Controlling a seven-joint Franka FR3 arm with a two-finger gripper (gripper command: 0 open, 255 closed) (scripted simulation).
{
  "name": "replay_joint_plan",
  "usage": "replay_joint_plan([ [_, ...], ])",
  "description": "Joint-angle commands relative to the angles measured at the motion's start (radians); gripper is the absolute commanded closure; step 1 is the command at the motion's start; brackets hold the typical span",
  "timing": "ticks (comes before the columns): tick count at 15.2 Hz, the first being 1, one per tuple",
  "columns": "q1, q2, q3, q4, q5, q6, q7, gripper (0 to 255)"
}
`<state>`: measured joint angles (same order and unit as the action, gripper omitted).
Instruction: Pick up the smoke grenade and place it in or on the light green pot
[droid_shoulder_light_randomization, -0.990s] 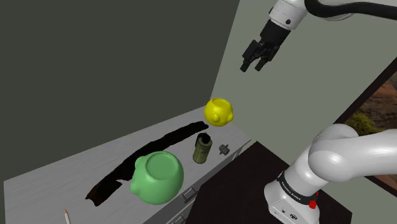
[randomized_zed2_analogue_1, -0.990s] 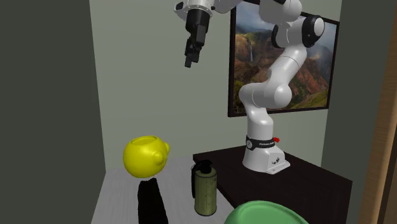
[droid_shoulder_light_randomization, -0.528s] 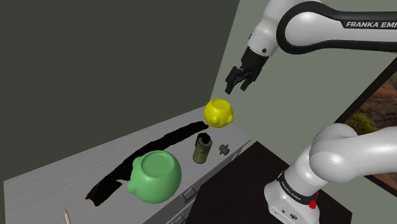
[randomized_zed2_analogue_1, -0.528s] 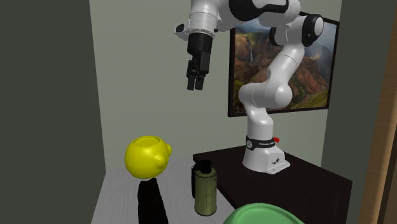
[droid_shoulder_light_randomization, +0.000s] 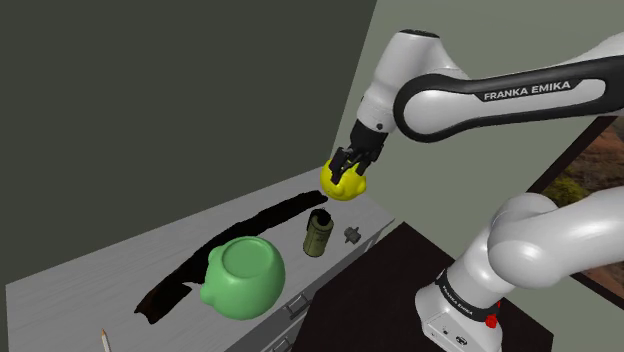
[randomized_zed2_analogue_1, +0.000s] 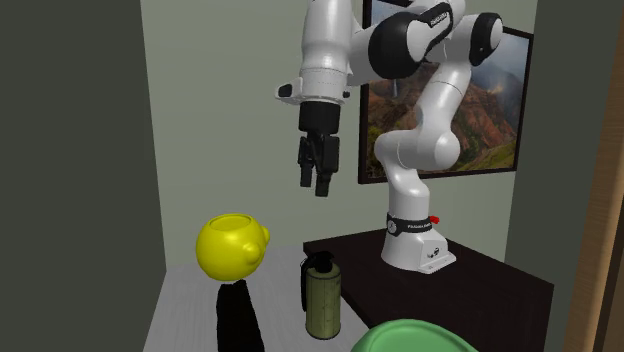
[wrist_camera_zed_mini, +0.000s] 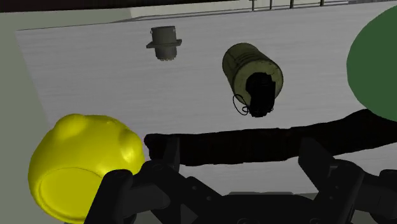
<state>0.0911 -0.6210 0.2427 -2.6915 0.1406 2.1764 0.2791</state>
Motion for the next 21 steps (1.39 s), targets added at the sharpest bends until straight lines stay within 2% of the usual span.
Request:
replay_joint_plan([
  [1,0.009,0.056,0.031,-0.021,0.01,0.067,0.024,0],
  [7,0.02,0.254,0.122,-0.055,0.011,0.262,0.102,0],
  [15,-0.004,0.374,0.149,-0.083,-0.023,0.407,0.13,0],
  [21,-0.003,0.374,0.149,-0.083,-0.023,0.407,0.13,0],
])
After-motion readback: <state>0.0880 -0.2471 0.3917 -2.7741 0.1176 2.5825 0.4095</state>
